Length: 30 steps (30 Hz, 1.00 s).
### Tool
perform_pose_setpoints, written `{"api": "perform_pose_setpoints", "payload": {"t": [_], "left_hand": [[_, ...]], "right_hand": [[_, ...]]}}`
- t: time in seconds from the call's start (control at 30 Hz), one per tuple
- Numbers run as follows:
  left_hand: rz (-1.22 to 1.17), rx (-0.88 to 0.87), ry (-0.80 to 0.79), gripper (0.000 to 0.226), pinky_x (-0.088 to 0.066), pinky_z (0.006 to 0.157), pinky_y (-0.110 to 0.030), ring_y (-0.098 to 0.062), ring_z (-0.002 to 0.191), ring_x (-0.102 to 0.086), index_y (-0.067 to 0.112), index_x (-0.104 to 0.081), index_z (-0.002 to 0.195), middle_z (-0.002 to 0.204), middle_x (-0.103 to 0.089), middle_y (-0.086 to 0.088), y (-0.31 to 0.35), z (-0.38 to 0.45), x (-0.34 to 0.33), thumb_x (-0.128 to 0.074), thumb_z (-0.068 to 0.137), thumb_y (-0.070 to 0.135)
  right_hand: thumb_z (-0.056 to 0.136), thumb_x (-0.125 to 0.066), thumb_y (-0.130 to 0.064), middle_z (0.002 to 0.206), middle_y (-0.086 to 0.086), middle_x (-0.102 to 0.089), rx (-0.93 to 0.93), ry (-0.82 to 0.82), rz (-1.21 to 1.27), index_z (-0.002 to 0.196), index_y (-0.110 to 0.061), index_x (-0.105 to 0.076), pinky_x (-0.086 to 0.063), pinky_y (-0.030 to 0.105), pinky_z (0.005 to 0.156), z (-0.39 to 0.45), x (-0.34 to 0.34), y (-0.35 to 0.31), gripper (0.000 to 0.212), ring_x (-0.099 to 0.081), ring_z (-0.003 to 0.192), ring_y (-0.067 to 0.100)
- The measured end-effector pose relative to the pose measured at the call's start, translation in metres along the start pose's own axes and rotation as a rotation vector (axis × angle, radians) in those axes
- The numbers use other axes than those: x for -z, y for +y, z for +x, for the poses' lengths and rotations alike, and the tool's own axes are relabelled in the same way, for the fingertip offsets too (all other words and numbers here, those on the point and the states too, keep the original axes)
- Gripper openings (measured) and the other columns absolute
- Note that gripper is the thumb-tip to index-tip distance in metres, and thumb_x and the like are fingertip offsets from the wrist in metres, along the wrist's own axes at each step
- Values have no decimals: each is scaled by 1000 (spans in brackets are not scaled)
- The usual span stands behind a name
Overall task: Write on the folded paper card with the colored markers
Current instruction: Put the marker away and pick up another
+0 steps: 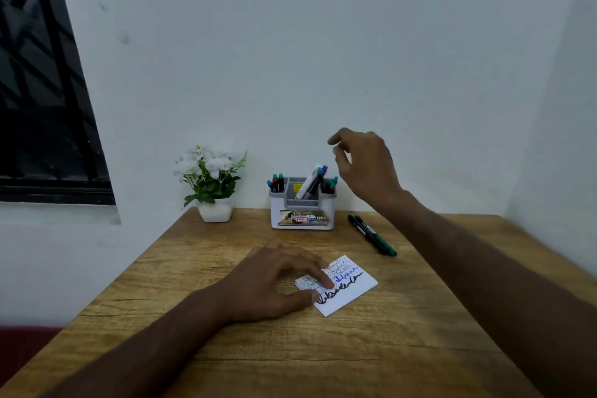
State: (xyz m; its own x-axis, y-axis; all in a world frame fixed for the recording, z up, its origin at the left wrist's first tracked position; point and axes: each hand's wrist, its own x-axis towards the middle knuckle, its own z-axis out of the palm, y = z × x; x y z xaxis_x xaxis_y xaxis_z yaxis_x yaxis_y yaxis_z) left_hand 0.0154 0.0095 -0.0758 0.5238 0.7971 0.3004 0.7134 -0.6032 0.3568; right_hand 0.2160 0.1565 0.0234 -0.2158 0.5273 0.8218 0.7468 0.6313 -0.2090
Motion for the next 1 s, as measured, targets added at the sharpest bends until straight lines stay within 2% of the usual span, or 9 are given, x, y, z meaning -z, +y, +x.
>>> {"api": "perform_pose_setpoints", "payload": {"t": [0.03, 0.1, 0.23, 0.3, 0.5, 0.67, 0.8, 0.93, 1.0], "left_hand": [[8, -4, 5, 29, -37, 114, -40, 12, 135, -45, 52, -68, 125, 143, -55, 35, 1, 0, 0, -68, 96, 52], [24, -20, 21, 29, -40, 112, -40, 11, 134, -47, 53, -69, 124, 142, -55, 36, 3, -1, 0, -67, 96, 52], [46, -81, 83, 26, -51, 100, -37, 2, 124, -58, 46, -72, 123, 130, -64, 33, 8, -1, -2, -70, 97, 43], [16, -107, 95, 26, -55, 96, -36, 1, 120, -63, 41, -73, 124, 127, -68, 29, 10, -1, -4, -71, 98, 38], [17, -91, 103, 27, -55, 96, -31, 4, 121, -63, 40, -72, 127, 128, -68, 29, 12, -7, -3, -71, 100, 38], [49, -75, 89, 27, -54, 97, -33, 4, 122, -61, 40, -71, 127, 128, -67, 28, 13, -8, -4, -69, 100, 39], [45, -81, 101, 25, -56, 94, -31, 5, 120, -63, 33, -74, 124, 126, -70, 23, 17, -6, -5, -70, 99, 34], [58, -64, 123, 24, -58, 90, -32, 7, 115, -65, 32, -75, 120, 123, -72, 23, 21, -6, -4, -73, 96, 35], [129, -37, 121, 29, -57, 88, -31, 9, 113, -64, 40, -71, 125, 124, -70, 28, 24, -7, -4, -69, 96, 45]], "right_hand": [[98, -65, -16, 91, -4, -80, 2, 40, 16, 108, -20, -75, -56, 37, 85, -17, 12, 7, 16, -72, 88, 21], [96, -68, -17, 91, -7, -79, -16, -44, -8, 105, -22, -77, -54, 32, 83, -53, 29, 23, 14, -71, 83, 14], [94, -73, -37, 112, 3, -72, -40, -526, -113, 123, -24, -75, -53, 36, 91, -111, 41, 52, 33, -68, 103, 22], [96, -71, -42, 117, 6, -70, -44, -625, -121, 128, -21, -73, -53, 38, 92, -121, 45, 55, 38, -65, 106, 24], [95, -69, -36, 104, 5, -73, -83, -574, -155, 110, -19, -75, -54, 39, 87, -124, 47, 48, 24, -66, 98, 23], [99, -54, -36, 114, 7, -66, 72, -552, -414, 115, -15, -69, -49, 39, 91, -125, 48, 32, 30, -54, 111, 27], [105, -53, -32, 113, 7, -69, 152, -621, -451, 120, -13, -68, -48, 36, 90, -121, 49, 17, 29, -55, 112, 25], [103, -56, -20, 108, 8, -71, 46, -679, -388, 108, -13, -66, -46, 35, 78, -119, 51, 10, 14, -62, 105, 26], [101, -56, -14, 114, 10, -69, 3, -686, -350, 115, -13, -61, -47, 36, 79, -120, 54, 6, 15, -63, 107, 28]]}}
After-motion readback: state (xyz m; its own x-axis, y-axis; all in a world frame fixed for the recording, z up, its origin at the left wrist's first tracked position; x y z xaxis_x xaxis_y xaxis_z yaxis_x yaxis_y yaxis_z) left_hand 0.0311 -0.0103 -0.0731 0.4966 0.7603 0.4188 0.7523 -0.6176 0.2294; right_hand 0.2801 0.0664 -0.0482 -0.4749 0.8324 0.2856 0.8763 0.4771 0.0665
